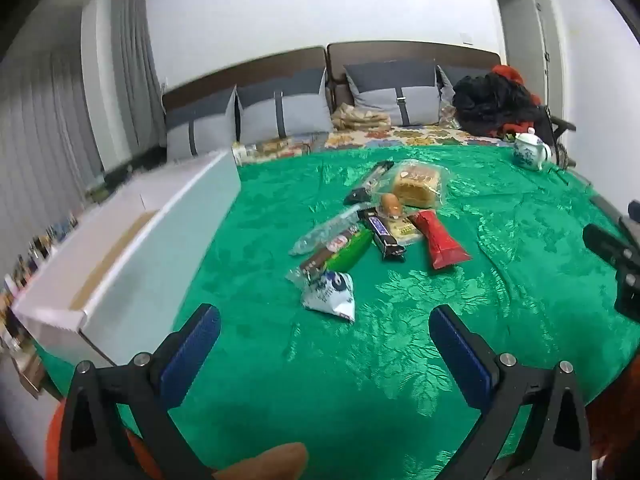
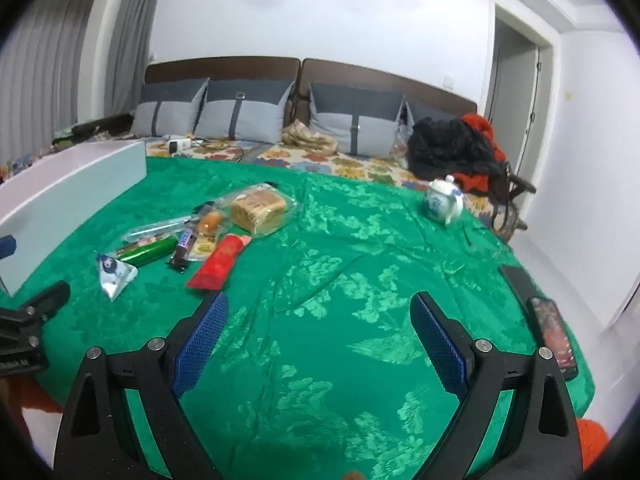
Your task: Organize snacks
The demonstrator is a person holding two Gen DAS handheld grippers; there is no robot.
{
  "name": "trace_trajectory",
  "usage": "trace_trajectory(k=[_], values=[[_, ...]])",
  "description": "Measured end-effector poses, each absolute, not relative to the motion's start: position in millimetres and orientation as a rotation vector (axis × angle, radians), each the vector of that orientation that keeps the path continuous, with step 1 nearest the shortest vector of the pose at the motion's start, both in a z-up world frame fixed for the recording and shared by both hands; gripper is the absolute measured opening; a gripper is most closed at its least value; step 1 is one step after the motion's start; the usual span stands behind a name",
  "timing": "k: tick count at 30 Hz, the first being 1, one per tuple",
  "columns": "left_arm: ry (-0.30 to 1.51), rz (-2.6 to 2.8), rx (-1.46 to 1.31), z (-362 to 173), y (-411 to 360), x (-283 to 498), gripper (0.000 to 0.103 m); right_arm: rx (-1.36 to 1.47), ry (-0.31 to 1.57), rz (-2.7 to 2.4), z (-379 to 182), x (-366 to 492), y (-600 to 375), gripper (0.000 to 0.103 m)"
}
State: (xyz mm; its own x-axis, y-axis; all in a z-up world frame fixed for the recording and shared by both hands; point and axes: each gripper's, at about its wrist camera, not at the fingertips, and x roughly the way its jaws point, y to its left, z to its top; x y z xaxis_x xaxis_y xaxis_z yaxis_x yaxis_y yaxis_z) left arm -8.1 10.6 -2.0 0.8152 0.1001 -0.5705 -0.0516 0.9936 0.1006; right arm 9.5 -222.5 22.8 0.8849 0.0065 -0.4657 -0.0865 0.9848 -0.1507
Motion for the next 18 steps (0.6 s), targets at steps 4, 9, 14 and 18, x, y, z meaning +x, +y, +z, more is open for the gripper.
trace_trajectory(k=[4, 9, 14, 18], values=[[0.651, 0.069, 0.053, -6.0, 16.3, -2.1, 0.103, -0.199, 0.485, 0.053, 18.4, 9.5, -218.9, 0.094], [0.694, 0.042, 0.039, -13.0, 16.2, 2.7, 0.103, -0.182, 0.517, 0.077, 12.8, 14.7, -218.9, 0.094], [0.722, 0.032, 0.053, -18.9, 14.4, 5.1, 0.103, -0.188, 0.523, 0.101, 10.2, 15.9, -215.7, 0.094], [0.726, 0.032, 0.07, -20.8, 12.2, 4.8, 0.103, -0.186, 0.521, 0.111, 10.6, 14.9, -214.2, 0.094]])
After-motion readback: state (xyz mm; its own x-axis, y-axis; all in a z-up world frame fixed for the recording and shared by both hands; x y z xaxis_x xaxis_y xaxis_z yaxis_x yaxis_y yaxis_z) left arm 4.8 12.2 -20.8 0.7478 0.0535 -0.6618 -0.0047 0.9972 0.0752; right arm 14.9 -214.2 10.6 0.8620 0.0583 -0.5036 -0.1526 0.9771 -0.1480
